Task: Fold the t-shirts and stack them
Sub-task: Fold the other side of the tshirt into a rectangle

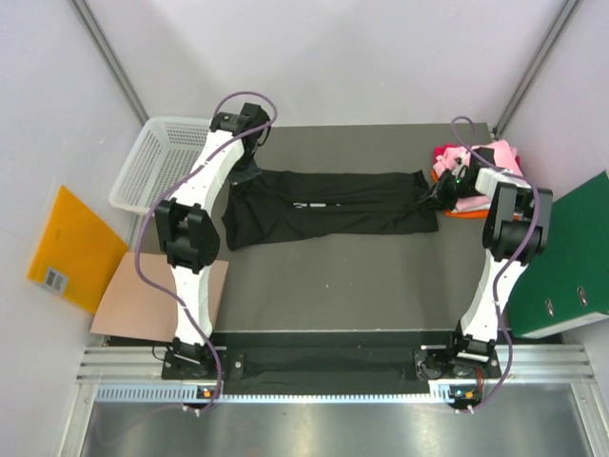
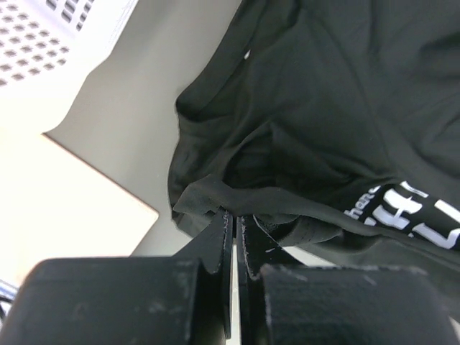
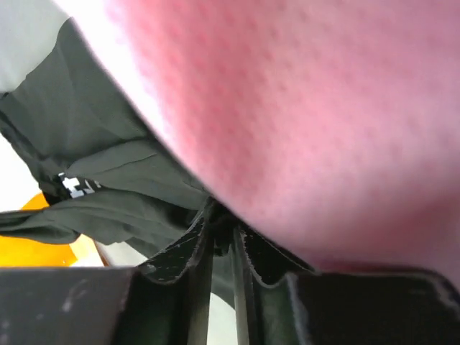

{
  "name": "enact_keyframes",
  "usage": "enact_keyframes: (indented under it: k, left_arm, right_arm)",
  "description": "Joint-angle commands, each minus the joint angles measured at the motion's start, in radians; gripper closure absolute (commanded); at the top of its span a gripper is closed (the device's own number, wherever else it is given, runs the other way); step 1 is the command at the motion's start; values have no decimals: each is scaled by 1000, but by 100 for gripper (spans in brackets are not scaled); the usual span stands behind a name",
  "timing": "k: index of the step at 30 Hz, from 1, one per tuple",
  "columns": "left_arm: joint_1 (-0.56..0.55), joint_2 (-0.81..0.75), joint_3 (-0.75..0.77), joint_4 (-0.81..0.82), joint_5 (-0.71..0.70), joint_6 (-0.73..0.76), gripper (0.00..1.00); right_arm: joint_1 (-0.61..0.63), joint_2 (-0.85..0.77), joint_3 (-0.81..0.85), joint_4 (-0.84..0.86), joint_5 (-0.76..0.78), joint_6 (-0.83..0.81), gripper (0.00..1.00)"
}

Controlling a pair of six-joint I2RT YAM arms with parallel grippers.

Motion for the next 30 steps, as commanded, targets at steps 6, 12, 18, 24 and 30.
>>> enact_keyframes:
  k: [6, 12, 18, 24, 30]
  left_arm:
    - [27, 136, 174, 57, -10, 77, 100]
    - [68, 200, 249, 187, 38, 137, 100]
    - [86, 215, 252, 350, 114, 171, 100]
    - [123, 290, 295, 390, 197, 150, 50]
    - [137, 274, 271, 425, 300, 157, 1]
  right_arm:
    - [16, -36, 40, -11, 44, -28, 1]
    - [18, -86, 22, 12, 41, -30, 0]
    - [21, -121, -3, 22, 22, -33, 0]
    - [21, -161, -35, 47, 21, -30, 0]
    - [67, -255, 20, -13, 138, -134, 0]
